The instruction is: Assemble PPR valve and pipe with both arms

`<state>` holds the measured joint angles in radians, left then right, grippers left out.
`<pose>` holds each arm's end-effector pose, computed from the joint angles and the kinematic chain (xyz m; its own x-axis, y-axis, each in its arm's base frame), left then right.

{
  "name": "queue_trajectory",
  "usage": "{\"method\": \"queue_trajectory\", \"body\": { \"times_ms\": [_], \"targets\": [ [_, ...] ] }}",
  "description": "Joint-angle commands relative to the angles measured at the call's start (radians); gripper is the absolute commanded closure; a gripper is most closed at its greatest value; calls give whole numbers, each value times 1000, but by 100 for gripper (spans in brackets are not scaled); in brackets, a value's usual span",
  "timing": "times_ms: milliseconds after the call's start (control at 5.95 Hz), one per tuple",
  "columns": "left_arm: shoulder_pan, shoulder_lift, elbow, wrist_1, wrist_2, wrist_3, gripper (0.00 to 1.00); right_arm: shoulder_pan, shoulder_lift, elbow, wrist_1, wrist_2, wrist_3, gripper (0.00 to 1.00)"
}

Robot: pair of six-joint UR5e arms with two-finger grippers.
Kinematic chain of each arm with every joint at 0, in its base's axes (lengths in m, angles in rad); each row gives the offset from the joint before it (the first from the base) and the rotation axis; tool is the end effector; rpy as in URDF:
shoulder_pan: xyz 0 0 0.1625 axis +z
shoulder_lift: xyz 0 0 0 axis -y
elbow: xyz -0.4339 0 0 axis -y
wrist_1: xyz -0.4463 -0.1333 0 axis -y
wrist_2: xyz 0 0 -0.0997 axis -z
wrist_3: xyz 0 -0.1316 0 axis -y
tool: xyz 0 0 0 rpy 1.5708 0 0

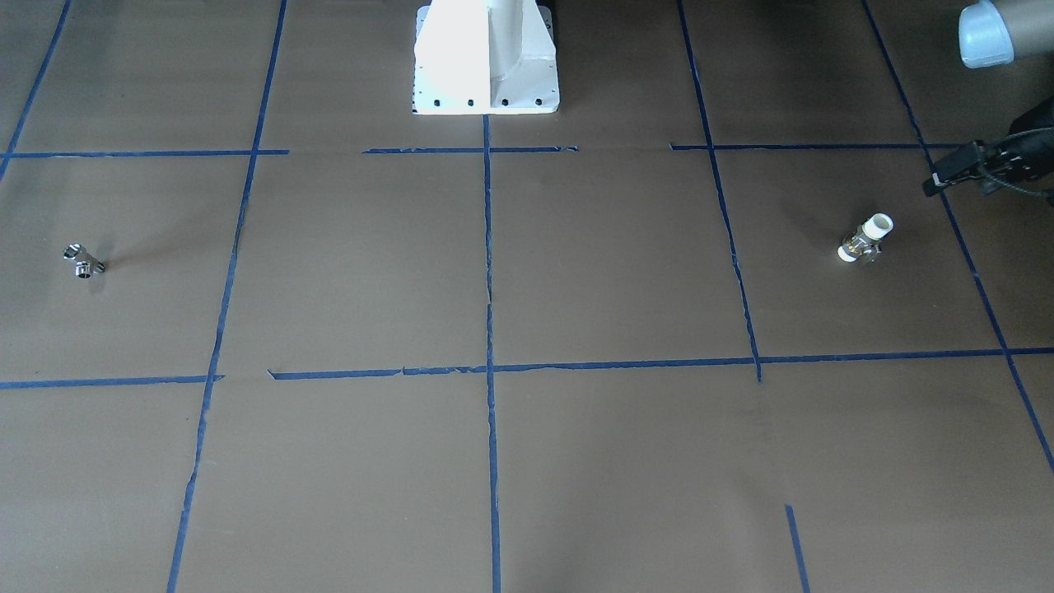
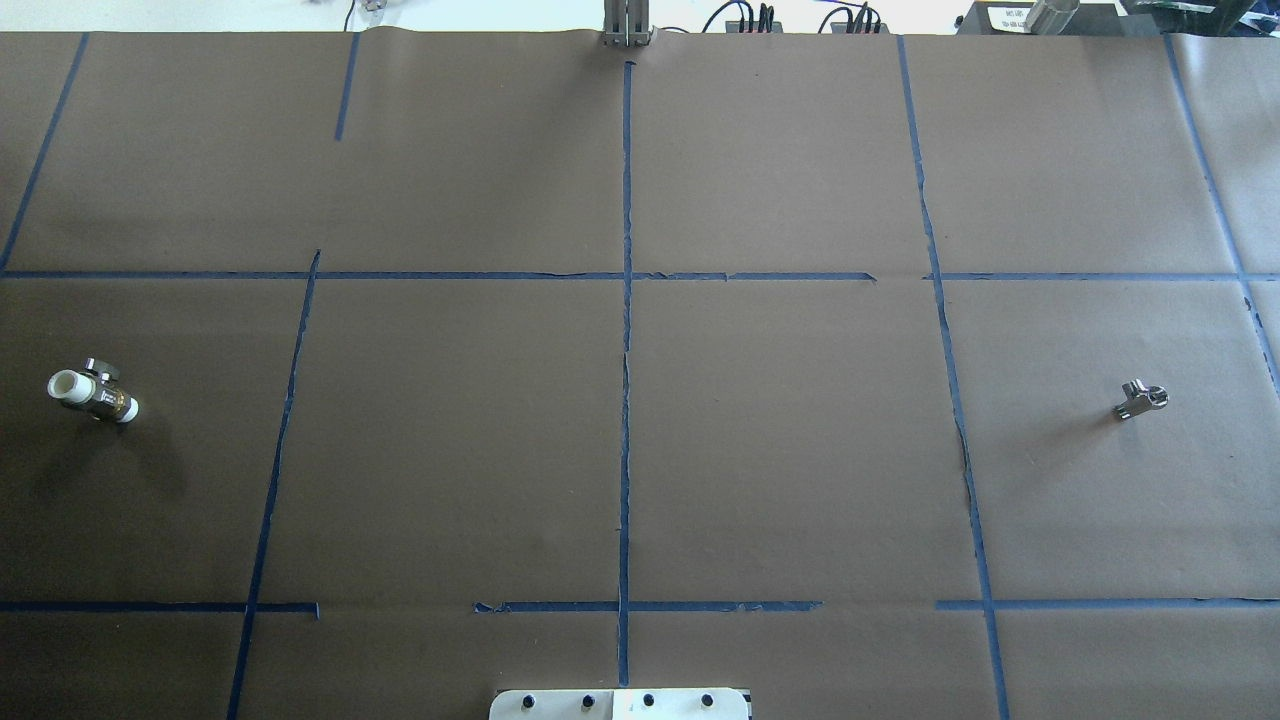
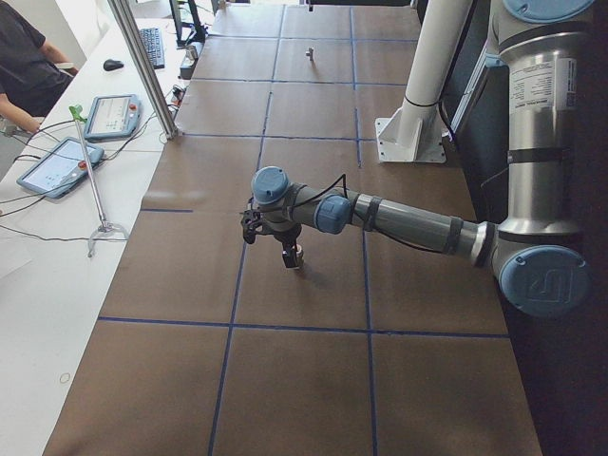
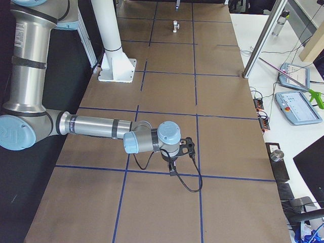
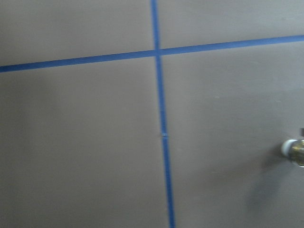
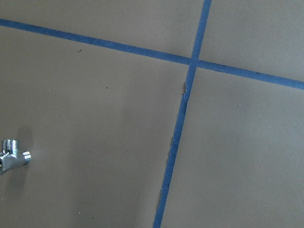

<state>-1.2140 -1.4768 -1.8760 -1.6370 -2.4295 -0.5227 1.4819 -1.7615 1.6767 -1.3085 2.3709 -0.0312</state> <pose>0.1484 -0.4944 0.5563 0.6355 -0.0838 -0.7676 -0.0216 0.9918 -0.1262 -0.0036 -0.4783 0.6990 0.6796 -0.2185 0.7003 0.1086 0.9741 0.1985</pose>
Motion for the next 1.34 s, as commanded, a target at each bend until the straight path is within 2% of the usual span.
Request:
{"method": "queue_trajectory", "body": {
  "times_ms": [0,336,840,1008,1176],
  "targets": [
    [144,1,9,-163,111,-199,0,-9,-3,-6,18,2,20,0],
    [166,-16,69,-205,138,-208,0,-11,0,-49,20,2,22,0],
    [203,-16,86,-205,139,-203,1,-11,2,-49,21,5,22,0],
    [203,-16,86,-205,139,-203,11,-11,2,-49,21,5,22,0],
    [203,-16,92,-205,139,-201,33,-11,4,-49,21,7,22,0]
  ]
}}
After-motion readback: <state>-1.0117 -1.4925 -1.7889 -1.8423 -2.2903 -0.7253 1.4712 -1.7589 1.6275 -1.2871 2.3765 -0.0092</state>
